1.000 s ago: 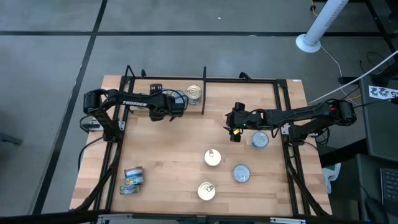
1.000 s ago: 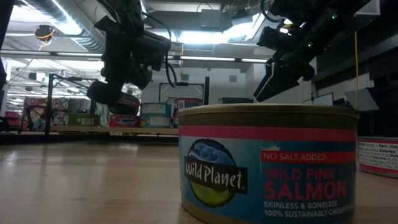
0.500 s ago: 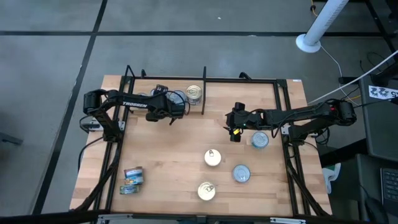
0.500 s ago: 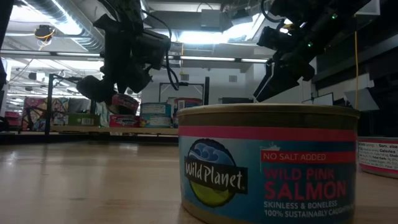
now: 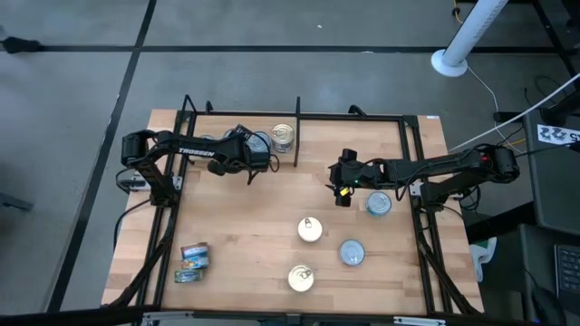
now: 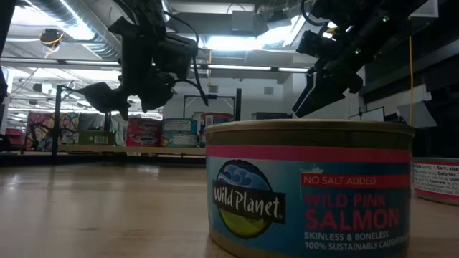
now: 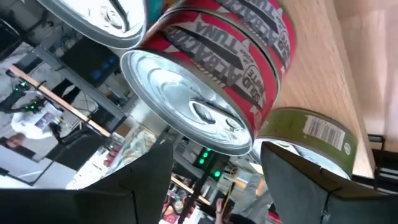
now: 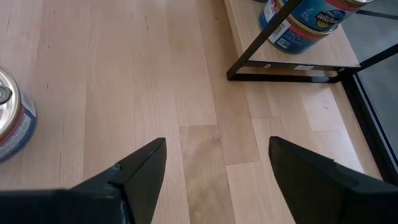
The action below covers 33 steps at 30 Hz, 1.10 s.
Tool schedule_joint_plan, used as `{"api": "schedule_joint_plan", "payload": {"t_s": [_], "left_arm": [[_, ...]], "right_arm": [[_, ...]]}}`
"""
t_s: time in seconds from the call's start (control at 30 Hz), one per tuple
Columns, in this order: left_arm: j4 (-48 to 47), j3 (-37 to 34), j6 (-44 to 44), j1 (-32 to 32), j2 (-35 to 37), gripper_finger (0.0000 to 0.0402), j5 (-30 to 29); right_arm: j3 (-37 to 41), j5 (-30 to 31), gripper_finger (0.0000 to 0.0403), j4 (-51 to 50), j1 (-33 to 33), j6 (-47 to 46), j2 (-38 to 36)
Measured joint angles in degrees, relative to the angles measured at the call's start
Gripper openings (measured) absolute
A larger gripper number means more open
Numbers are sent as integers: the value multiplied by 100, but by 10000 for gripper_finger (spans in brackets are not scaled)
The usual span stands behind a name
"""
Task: Stack canned seafood by type on shelf
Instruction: Stack the blue pink tuna can on top of the blue pink tuna can on the shelf
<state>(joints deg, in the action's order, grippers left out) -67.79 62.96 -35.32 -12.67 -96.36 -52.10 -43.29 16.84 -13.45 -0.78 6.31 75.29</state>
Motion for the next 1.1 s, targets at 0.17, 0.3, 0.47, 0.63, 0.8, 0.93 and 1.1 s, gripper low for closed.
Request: {"api": "schedule_joint_plan", "payload": {"t_s": [0.17,0.3,0.47,0.63,0.8,0.93,1.1], "left_arm": [[-3,0,226,0,0,239,-121],[-22,1,512,0,6,239,-263],[-63,0,821,4,64,239,-645],[-115,2,844,145,79,239,-738],[-301,3,1060,345,79,239,-744],[-661,7,1597,515,79,239,-750],[-1177,7,2564,776,79,239,-751]], "right_arm": [[0,0,282,0,0,0,0],[0,0,282,0,0,-2,0],[0,0,282,-2,0,0,0],[0,0,282,-7,0,0,0],[0,0,282,-9,0,0,0],[0,0,282,-11,0,-1,0],[0,0,282,-13,0,0,0]]}}
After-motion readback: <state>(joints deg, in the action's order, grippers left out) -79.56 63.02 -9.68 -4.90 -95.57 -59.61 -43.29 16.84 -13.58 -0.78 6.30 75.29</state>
